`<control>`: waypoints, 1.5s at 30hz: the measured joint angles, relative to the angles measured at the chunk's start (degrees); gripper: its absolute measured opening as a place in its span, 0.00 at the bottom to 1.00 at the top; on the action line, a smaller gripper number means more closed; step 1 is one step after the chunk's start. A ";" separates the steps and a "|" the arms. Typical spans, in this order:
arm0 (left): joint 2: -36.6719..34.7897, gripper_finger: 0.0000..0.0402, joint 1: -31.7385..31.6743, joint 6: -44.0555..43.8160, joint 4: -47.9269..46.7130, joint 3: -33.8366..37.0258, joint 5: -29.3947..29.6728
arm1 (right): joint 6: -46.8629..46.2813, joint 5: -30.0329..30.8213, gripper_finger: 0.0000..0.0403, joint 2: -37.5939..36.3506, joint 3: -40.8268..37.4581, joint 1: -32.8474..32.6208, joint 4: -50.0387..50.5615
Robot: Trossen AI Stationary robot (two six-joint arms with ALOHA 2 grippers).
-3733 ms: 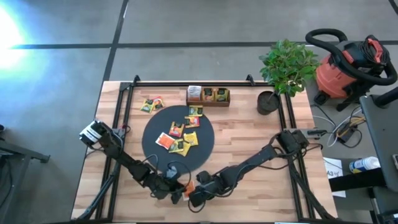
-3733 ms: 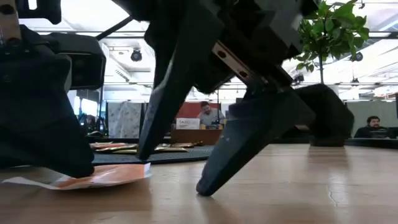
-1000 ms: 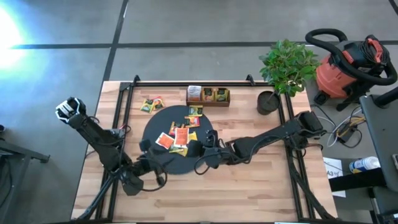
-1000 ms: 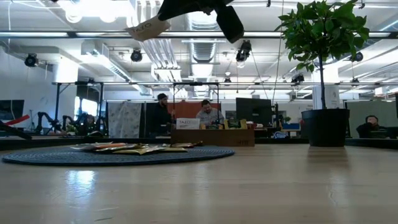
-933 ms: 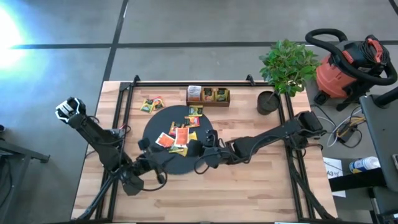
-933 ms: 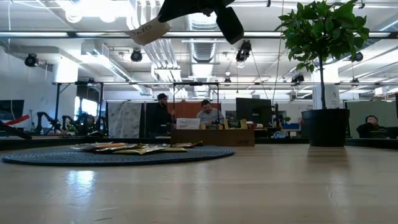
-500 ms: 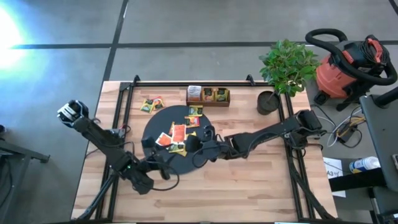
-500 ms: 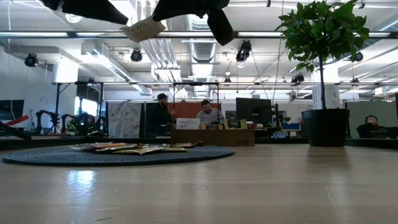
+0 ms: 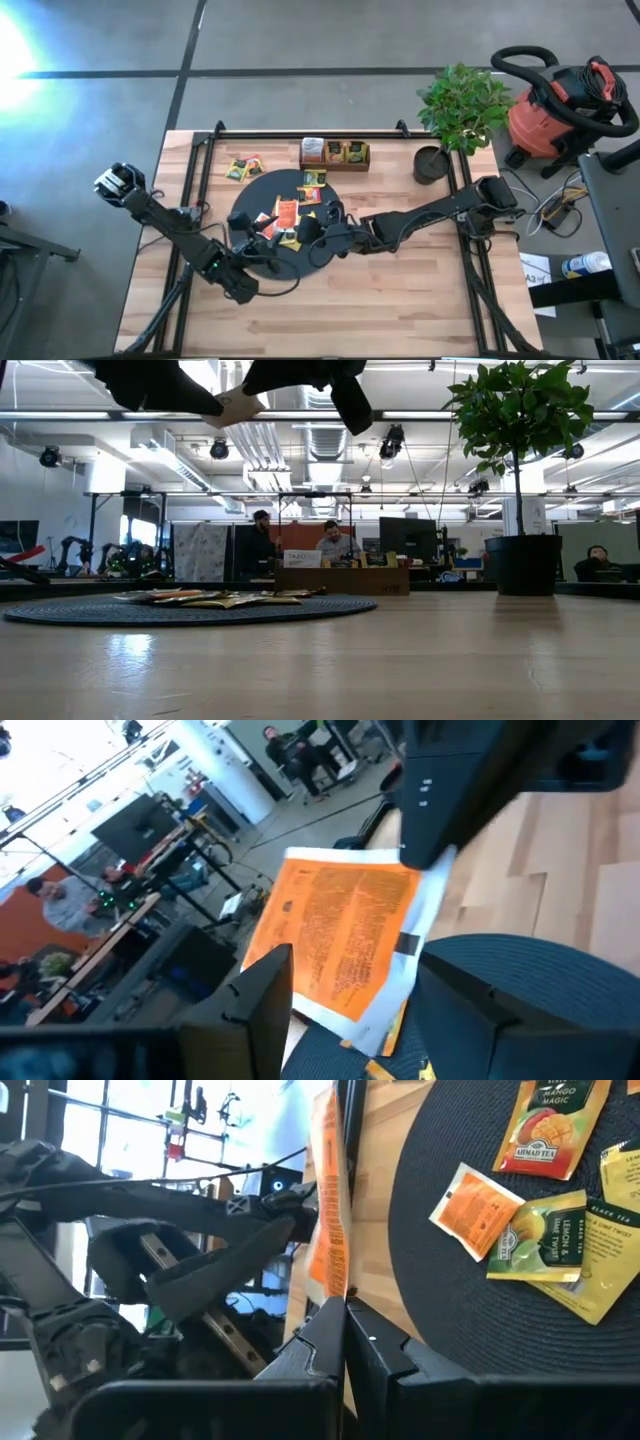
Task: Pick & Place Tea
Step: Put the orange tea bag into the left section of the wooden organizer
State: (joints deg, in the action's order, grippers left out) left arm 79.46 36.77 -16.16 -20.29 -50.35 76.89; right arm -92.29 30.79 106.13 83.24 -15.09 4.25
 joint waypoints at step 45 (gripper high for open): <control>0.06 0.00 -51.78 22.65 -1.77 -10.55 -54.87 | 33.59 5.46 0.07 -20.68 0.00 -4.68 49.62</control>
State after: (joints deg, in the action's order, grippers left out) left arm 79.52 -15.01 6.49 -22.06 -60.90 22.02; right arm -58.70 36.25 85.44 83.24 -19.77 53.87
